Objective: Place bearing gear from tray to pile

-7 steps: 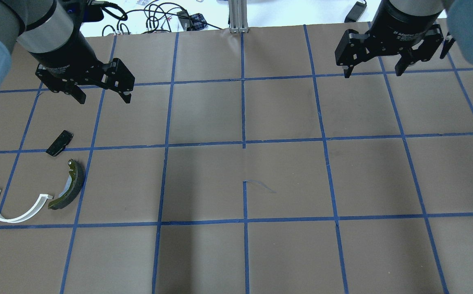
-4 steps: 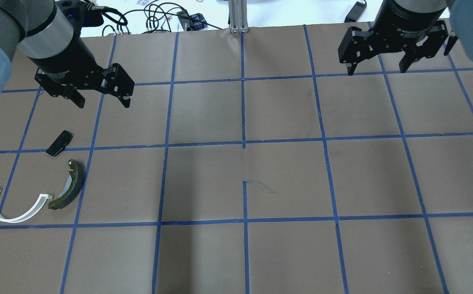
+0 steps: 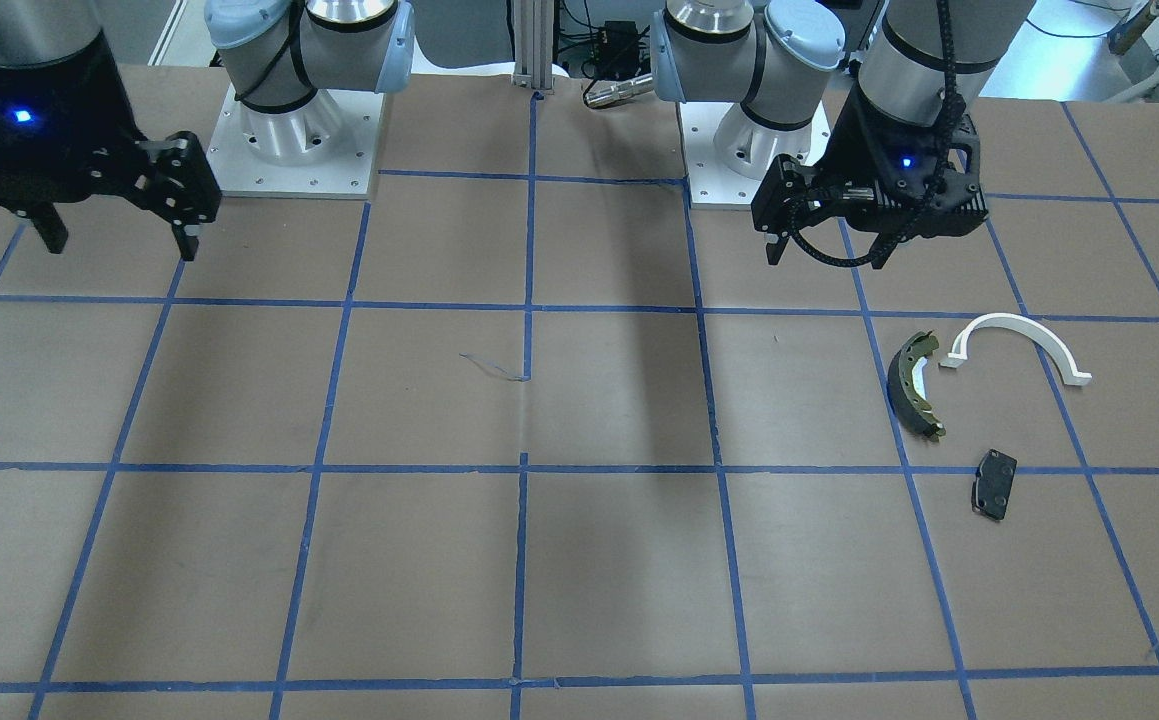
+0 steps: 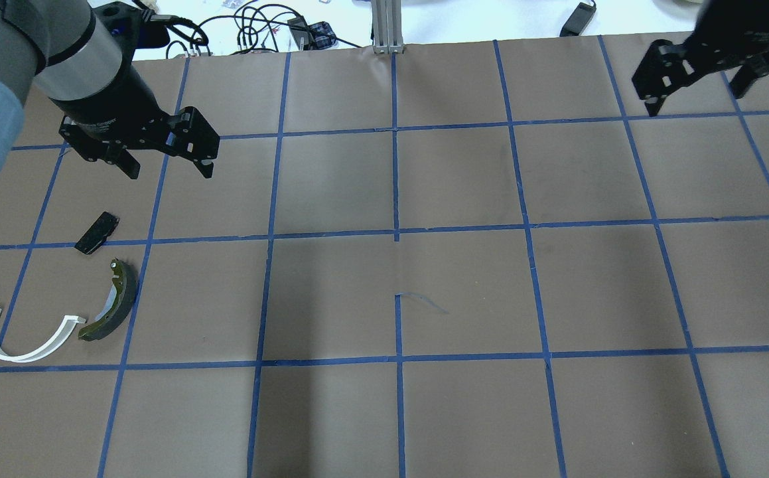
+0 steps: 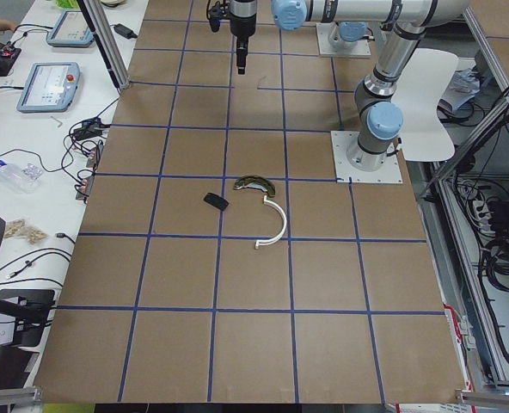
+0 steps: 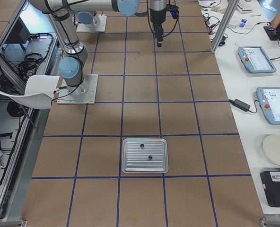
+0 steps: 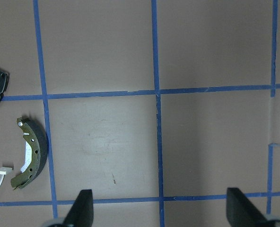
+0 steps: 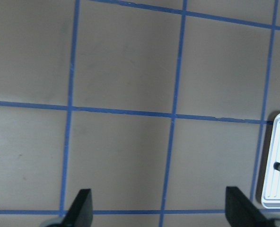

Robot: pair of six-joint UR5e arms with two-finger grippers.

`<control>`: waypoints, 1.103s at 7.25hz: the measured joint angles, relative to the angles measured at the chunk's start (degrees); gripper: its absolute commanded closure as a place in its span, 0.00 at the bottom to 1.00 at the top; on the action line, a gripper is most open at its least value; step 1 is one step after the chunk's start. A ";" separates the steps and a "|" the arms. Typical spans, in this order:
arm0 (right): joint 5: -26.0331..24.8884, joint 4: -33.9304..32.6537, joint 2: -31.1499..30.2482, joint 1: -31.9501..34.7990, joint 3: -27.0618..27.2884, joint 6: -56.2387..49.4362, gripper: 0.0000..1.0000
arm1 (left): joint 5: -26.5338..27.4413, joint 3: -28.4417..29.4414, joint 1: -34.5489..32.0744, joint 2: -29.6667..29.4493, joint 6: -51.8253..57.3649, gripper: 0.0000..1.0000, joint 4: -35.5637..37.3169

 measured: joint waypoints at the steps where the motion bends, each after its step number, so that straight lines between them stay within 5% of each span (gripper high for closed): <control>1: -0.05 -0.12 0.33 -5.93 0.18 -9.12 0.00 | -0.01 -0.02 -0.02 0.00 0.09 0.00 0.05; 5: 3.97 -8.27 10.37 -28.36 0.44 -40.81 0.02 | -0.01 -0.03 0.03 -0.06 0.41 0.00 0.13; 8: 7.55 -16.42 22.31 -38.84 0.63 -57.81 0.05 | -0.03 -0.02 0.03 -0.16 0.45 0.00 0.54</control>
